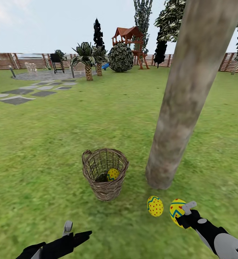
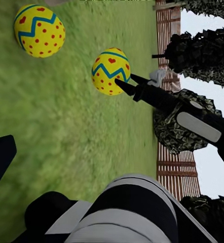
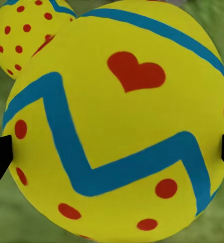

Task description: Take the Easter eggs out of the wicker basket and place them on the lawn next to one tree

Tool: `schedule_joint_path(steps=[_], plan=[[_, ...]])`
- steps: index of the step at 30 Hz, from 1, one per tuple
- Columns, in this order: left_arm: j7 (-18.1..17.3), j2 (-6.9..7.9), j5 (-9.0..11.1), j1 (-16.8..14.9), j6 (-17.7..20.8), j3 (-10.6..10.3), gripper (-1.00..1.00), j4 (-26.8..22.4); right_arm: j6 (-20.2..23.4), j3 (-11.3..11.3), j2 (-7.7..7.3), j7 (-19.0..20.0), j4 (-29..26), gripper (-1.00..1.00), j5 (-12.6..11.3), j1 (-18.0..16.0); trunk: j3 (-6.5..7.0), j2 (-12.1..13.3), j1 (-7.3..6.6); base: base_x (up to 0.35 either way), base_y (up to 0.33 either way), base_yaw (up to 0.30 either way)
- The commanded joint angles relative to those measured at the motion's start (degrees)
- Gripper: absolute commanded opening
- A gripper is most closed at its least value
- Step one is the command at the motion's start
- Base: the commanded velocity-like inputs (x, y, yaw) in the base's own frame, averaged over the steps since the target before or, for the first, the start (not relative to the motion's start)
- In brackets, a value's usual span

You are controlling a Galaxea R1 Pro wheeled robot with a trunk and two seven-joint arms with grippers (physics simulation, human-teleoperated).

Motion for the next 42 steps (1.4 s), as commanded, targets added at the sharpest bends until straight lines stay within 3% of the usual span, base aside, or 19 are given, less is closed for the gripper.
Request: schedule_joint_path(steps=[1, 18, 25, 42], plan=[[-0.10, 0.15, 0.54, -0.04, 0.60, -0.27, 1.00, 0.11, -0.17, -0.47, 0.00, 0.28, 0.02, -1.00, 0.42, -0.03, -0.05, -0.02, -0.01, 0.128, 0.000, 0.000], [0.00, 0.12, 0.61, -0.04, 0.60, -0.20, 1.00, 0.31, 0.01, -0.46, 0.01, 0.30, 0.24, -1.00, 0.43, -0.03, -0.05, -0.02, -0.01, 0.200, 0.000, 0.000], [-0.28, 0.15, 0.69, -0.04, 0.60, -0.21, 1.00, 0.37, -0.07, -0.46, 0.00, 0.30, 0.21, -1.00, 0.36, -0.03, -0.05, -0.02, -0.01, 0.011, 0.000, 0.000], [-0.45, 0.18, 0.86, -0.04, 0.60, -0.21, 1.00, 0.06, -0.08, -0.58, -0.17, 0.30, 0.20, -1.00, 0.27, -0.03, -1.84, -4.03, 2.19, 0.000, 0.000, 0.000]])
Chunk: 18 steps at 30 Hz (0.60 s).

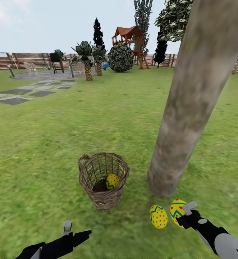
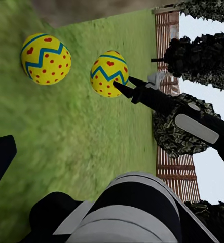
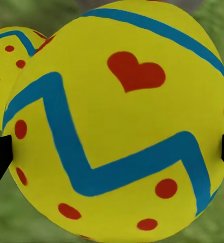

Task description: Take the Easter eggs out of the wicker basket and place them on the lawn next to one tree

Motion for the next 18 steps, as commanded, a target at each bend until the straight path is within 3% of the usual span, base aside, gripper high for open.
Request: schedule_joint_path(steps=[1, 13, 18], plan=[[-0.04, 0.06, 0.53, -0.04, 0.60, -0.35, 1.00, -0.06, -0.17, -0.52, -0.01, 0.25, 0.02, -1.00, 0.39, -0.03, -0.23, -0.44, 0.21, 0.000, 0.000, 0.000], [0.07, -0.09, 0.41, -0.04, 0.60, -0.40, 1.00, -0.12, -0.17, -0.52, 0.05, 0.32, 0.02, -1.00, 0.39, -0.03, -2.03, -4.45, 2.41, 0.000, 0.000, 0.000], [0.11, -0.12, 0.36, -0.04, 0.60, -0.36, 1.00, 0.13, -0.17, -0.54, 0.06, 0.31, 0.02, -1.00, 0.39, -0.03, -2.03, -4.45, 2.41, 0.000, 0.000, 0.000]])
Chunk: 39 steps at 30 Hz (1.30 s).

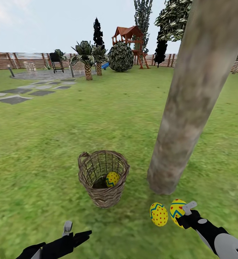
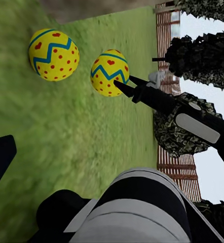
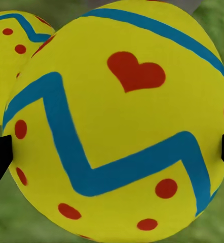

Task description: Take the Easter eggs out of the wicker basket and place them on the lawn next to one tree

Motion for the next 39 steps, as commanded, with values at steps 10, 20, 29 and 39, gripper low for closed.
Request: schedule_joint_path(steps=[10, 20, 29, 39], plan=[[-0.11, 0.03, 0.55, -0.03, 0.61, -0.34, 1.00, -0.09, -0.17, -0.52, -0.02, 0.20, 0.02, -1.00, 0.40, -0.03, -0.05, -0.02, -0.01, 0.199, 0.000, 0.000], [-0.15, -0.03, 0.61, -0.03, 0.60, -0.43, 1.00, -0.31, -0.08, -0.52, -0.09, 0.12, 0.02, -1.00, 0.27, -0.03, -1.21, -1.65, 0.92, 0.000, 0.000, 0.000], [-0.11, -0.11, 0.57, -0.03, 0.60, -0.43, 1.00, -0.32, 0.05, -0.60, -0.34, -0.23, -0.14, -1.00, 0.22, -0.03, -2.09, -1.70, 1.02, 0.000, 0.000, 0.000], [-0.14, -0.12, 0.52, -0.03, 0.60, -0.43, 1.00, -0.26, 0.03, -0.61, -0.36, -0.25, -0.16, -1.00, 0.22, -0.03, -3.20, -1.77, 1.15, 0.000, 0.000, 0.000]])
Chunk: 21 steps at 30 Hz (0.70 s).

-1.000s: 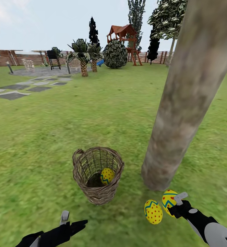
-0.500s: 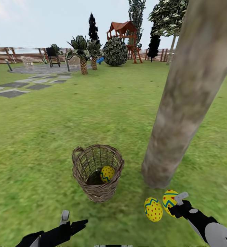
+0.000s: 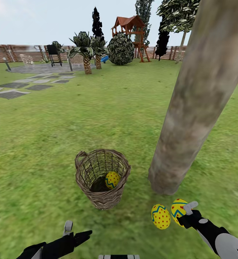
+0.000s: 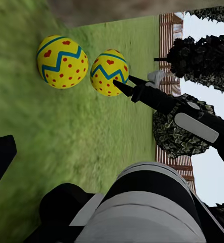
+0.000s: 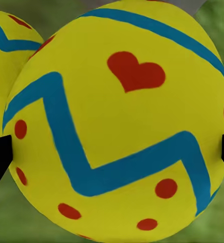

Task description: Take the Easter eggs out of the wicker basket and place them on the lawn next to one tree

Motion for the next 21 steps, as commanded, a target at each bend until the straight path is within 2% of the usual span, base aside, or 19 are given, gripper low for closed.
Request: schedule_joint_path(steps=[1, 10, 21], plan=[[-0.05, 0.06, 0.52, -0.03, 0.60, -0.35, 1.00, -0.06, -0.18, -0.50, -0.01, 0.25, 0.02, -1.00, 0.40, -0.03, -0.27, -0.03, 0.01, 0.000, 0.000, 0.000], [-0.04, 0.06, 0.52, -0.03, 0.60, -0.35, 1.00, 0.09, -0.27, -0.50, 0.06, 0.42, -0.02, -1.00, 0.40, -0.03, -0.49, -0.05, 0.04, 0.000, 0.000, 0.000], [-0.04, 0.06, 0.52, -0.04, 0.60, -0.35, 1.00, 0.02, -0.27, -0.50, -0.01, 0.43, -0.01, -1.00, 0.40, -0.03, -1.60, -0.11, 0.17, 0.000, 0.000, 0.000]])
